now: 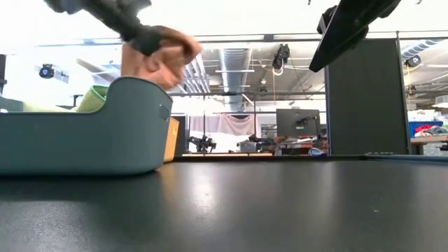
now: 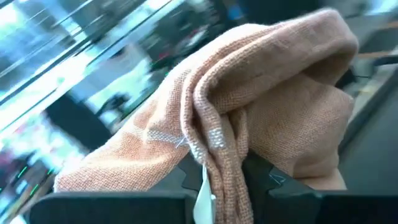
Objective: Sort microfiber towel by color & place in baskets
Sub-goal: Put the pink towel into the yellow bin
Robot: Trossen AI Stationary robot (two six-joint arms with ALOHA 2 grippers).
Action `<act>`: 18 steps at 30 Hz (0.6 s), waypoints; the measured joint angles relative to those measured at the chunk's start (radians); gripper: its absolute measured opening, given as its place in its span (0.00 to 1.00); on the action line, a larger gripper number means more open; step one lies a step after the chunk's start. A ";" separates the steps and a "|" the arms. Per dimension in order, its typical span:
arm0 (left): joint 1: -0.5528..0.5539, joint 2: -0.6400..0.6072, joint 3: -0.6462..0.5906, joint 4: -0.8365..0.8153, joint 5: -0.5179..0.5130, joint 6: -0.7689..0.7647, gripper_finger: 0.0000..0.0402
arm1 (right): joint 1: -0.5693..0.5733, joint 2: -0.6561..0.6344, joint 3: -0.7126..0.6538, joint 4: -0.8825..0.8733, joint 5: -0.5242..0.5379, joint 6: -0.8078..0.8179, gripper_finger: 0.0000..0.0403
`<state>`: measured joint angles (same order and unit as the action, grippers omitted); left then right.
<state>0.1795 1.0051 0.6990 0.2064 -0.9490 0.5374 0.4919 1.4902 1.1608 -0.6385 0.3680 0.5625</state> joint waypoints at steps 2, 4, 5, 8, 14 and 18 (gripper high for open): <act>0.079 -0.060 -0.070 0.058 0.008 -0.003 0.09 | -0.002 0.000 -0.002 0.002 0.000 0.001 0.61; 0.160 -0.094 -0.140 0.151 0.040 -0.003 0.09 | -0.007 0.000 -0.002 0.013 0.001 -0.004 0.60; 0.201 -0.108 -0.170 0.212 0.070 -0.004 0.09 | -0.009 0.000 -0.003 0.024 0.001 -0.010 0.59; 0.314 -0.107 -0.245 0.397 0.184 -0.041 0.09 | -0.013 0.000 -0.003 0.048 0.002 -0.036 0.58; 0.482 0.001 -0.295 0.718 0.270 -0.129 0.09 | -0.017 0.000 -0.003 0.073 0.001 -0.050 0.57; 0.526 0.096 -0.292 0.712 0.328 -0.258 0.09 | -0.019 0.000 -0.004 0.075 0.002 -0.050 0.58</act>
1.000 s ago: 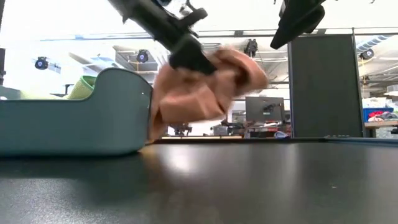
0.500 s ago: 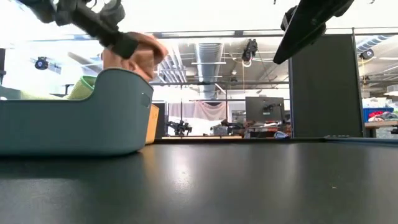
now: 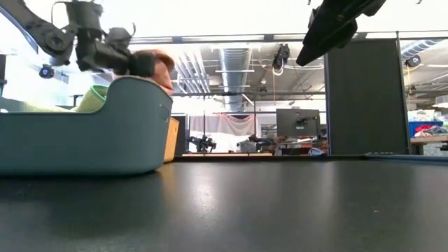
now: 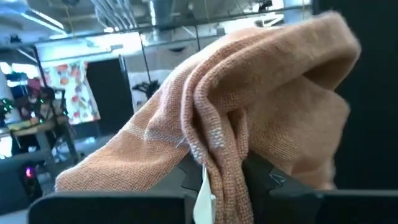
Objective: Sort microfiber towel by color & place in baskets
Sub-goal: Put the pink towel into the yellow bin
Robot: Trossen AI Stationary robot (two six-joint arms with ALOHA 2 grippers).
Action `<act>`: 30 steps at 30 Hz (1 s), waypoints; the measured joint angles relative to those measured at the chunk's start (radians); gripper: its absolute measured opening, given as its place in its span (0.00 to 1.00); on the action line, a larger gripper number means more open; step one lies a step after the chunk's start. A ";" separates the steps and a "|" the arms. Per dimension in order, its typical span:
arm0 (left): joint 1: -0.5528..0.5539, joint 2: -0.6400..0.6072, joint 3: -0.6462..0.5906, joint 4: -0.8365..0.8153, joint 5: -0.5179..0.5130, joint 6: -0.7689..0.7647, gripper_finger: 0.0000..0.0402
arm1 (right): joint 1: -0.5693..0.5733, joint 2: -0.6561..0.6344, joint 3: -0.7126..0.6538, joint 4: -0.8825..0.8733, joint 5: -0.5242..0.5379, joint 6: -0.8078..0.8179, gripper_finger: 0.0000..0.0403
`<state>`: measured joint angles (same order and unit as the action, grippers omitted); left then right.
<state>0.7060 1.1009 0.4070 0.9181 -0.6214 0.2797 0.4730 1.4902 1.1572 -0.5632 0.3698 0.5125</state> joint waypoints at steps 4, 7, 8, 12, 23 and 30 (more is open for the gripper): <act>0.023 0.130 0.002 0.023 -0.011 -0.016 0.09 | -0.003 0.000 0.000 0.005 0.015 0.000 0.60; 0.025 0.216 0.000 0.009 -0.065 -0.020 0.09 | -0.004 0.000 0.000 0.005 0.024 0.010 0.61; 0.025 0.235 -0.002 0.003 -0.084 -0.021 0.09 | -0.004 0.000 0.000 0.005 0.024 0.013 0.61; 0.016 0.257 -0.008 -0.136 -0.071 -0.070 0.09 | -0.004 0.000 0.000 0.003 0.024 0.028 0.61; 0.023 0.128 0.010 -0.662 0.246 -0.203 0.09 | -0.021 0.000 0.000 -0.001 0.024 -0.034 0.57; 0.114 0.178 0.250 -1.102 0.391 -0.354 0.08 | -0.046 0.000 -0.004 0.001 0.025 -0.040 0.58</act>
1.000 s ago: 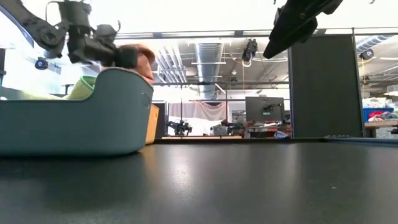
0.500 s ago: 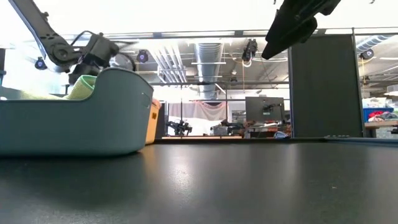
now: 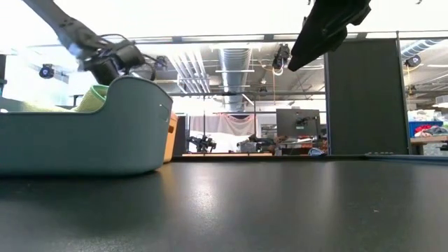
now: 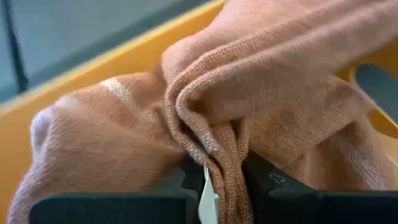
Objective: Sort microfiber towel by color & place in baskets
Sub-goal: Put the pink towel into the yellow bin
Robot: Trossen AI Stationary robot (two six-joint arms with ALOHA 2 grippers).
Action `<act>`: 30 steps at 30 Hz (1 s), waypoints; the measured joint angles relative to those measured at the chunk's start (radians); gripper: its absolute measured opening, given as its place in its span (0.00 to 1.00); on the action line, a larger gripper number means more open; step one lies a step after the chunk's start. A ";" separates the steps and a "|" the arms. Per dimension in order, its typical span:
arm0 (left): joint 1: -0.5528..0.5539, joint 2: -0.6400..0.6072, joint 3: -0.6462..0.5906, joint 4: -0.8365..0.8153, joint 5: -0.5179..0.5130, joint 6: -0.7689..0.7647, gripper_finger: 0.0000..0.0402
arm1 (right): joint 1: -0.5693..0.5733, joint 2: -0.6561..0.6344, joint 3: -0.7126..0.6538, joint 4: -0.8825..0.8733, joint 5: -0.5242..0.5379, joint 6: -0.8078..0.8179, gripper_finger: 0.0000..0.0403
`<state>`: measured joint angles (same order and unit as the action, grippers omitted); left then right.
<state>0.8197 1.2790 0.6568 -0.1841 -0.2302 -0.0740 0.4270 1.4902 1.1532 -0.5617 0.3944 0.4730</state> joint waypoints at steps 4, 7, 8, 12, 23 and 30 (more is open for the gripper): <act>0.081 0.120 0.141 -0.227 0.101 -0.056 0.08 | -0.003 0.000 -0.013 0.002 0.001 0.003 0.59; 0.136 0.234 0.209 -0.280 0.168 -0.055 0.08 | -0.003 0.000 -0.032 0.002 0.001 0.032 0.61; 0.151 0.273 0.229 -0.281 0.182 -0.049 0.09 | -0.003 0.000 -0.040 0.002 0.000 0.041 0.61; 0.188 0.409 0.321 -0.263 0.196 -0.023 0.09 | -0.003 0.000 -0.069 0.001 0.000 0.080 0.63; 0.191 0.519 0.464 -0.302 0.191 0.027 0.12 | -0.002 0.000 -0.076 -0.008 -0.001 0.159 0.68; 0.181 0.479 0.418 -0.283 0.147 0.074 0.28 | -0.007 0.000 -0.036 -0.243 -0.134 0.302 0.71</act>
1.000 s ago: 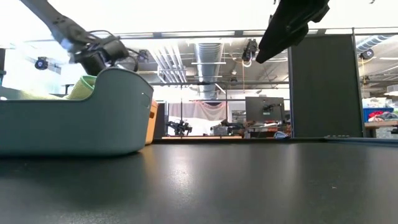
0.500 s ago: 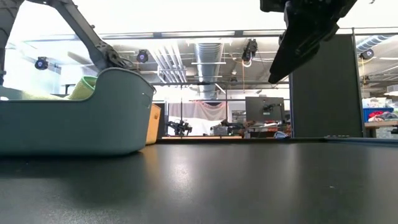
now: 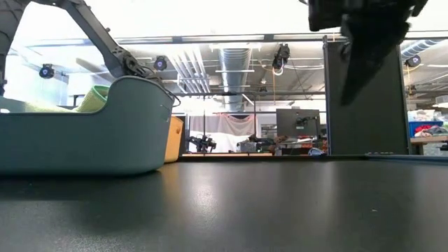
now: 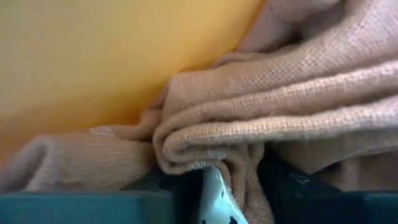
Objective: Sort microfiber towel by color & place in baskets
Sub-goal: Put the pink towel into the yellow bin
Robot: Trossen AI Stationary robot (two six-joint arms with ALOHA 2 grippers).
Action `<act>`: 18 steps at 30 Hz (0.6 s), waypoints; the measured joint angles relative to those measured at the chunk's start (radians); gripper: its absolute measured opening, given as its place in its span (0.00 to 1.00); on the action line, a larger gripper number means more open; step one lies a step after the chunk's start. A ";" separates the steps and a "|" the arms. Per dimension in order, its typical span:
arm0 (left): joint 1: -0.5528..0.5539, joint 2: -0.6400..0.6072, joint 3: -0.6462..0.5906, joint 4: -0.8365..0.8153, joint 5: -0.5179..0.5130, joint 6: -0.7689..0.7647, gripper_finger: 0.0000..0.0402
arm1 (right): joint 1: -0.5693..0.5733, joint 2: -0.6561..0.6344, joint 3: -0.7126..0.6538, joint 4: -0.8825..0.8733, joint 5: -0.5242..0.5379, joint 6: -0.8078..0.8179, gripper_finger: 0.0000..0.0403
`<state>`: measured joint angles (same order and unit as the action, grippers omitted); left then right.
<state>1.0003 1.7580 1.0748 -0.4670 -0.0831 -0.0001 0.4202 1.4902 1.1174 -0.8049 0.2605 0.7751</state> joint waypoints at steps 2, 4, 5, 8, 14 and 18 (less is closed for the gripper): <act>-0.005 -0.026 -0.018 0.000 -0.009 0.006 0.33 | 0.016 0.000 0.044 -0.129 -0.004 0.098 0.71; -0.011 -0.057 -0.031 -0.006 -0.017 0.006 0.38 | 0.053 0.002 0.080 -0.204 0.005 0.175 0.69; -0.015 -0.077 -0.038 -0.011 -0.019 0.006 0.41 | 0.079 0.002 0.091 -0.216 -0.002 0.199 0.68; -0.035 -0.153 -0.065 -0.011 -0.019 0.009 0.47 | 0.165 0.003 0.098 -0.238 -0.076 0.306 0.65; -0.079 -0.345 -0.141 0.045 -0.008 -0.006 0.53 | 0.354 0.004 0.032 -0.238 -0.301 0.651 0.62; -0.090 -0.472 -0.197 0.108 -0.005 -0.030 0.54 | 0.455 0.004 -0.028 -0.238 -0.423 0.842 0.63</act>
<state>0.9105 1.2865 0.8782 -0.3594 -0.0883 -0.0302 0.8753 1.4944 1.0899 -1.0429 -0.1627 1.6171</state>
